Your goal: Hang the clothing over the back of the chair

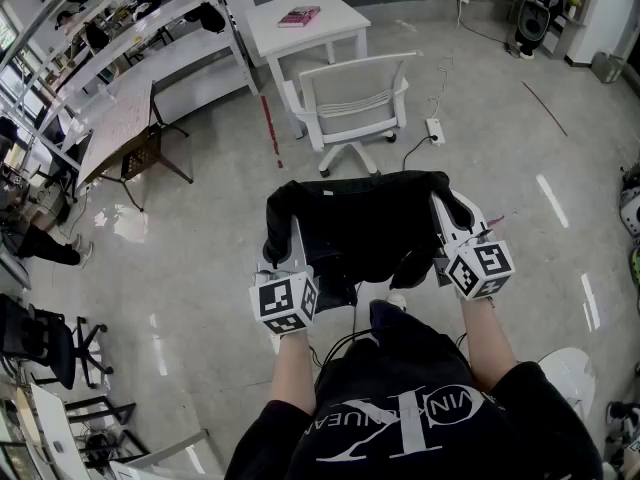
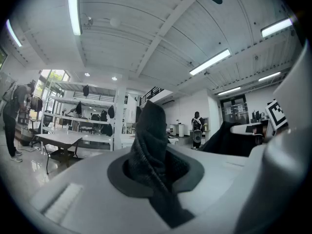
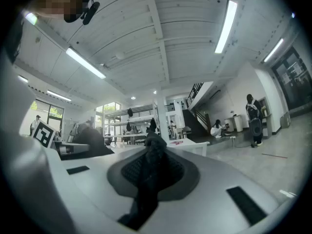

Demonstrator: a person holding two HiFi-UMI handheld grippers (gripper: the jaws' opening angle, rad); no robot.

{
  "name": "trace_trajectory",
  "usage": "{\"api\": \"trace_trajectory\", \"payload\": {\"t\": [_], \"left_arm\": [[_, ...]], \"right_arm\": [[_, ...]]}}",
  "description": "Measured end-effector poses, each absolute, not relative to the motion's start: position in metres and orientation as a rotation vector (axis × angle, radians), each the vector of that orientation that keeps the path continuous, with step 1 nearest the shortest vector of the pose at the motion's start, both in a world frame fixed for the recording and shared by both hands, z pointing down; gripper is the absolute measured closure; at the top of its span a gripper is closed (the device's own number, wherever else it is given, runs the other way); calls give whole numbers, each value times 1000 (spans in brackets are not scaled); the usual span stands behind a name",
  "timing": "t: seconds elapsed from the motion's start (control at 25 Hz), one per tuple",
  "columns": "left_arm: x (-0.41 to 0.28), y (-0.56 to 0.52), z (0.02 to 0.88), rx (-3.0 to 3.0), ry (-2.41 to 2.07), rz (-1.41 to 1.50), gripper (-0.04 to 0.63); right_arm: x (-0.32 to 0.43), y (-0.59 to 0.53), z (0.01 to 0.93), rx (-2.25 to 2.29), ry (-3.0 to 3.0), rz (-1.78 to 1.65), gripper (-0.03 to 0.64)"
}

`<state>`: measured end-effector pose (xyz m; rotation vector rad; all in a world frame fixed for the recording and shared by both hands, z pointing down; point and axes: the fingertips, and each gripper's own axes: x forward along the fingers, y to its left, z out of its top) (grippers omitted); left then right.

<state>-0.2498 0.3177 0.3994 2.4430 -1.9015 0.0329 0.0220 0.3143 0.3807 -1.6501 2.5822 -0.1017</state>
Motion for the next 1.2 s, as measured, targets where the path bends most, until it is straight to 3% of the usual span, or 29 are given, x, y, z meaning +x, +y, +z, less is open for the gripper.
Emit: {"api": "trace_trajectory", "payload": {"t": [1.2], "left_arm": [[-226, 206, 409, 2407, -1890, 33, 534]], "right_arm": [[48, 201, 392, -1668, 2606, -85, 578]]}}
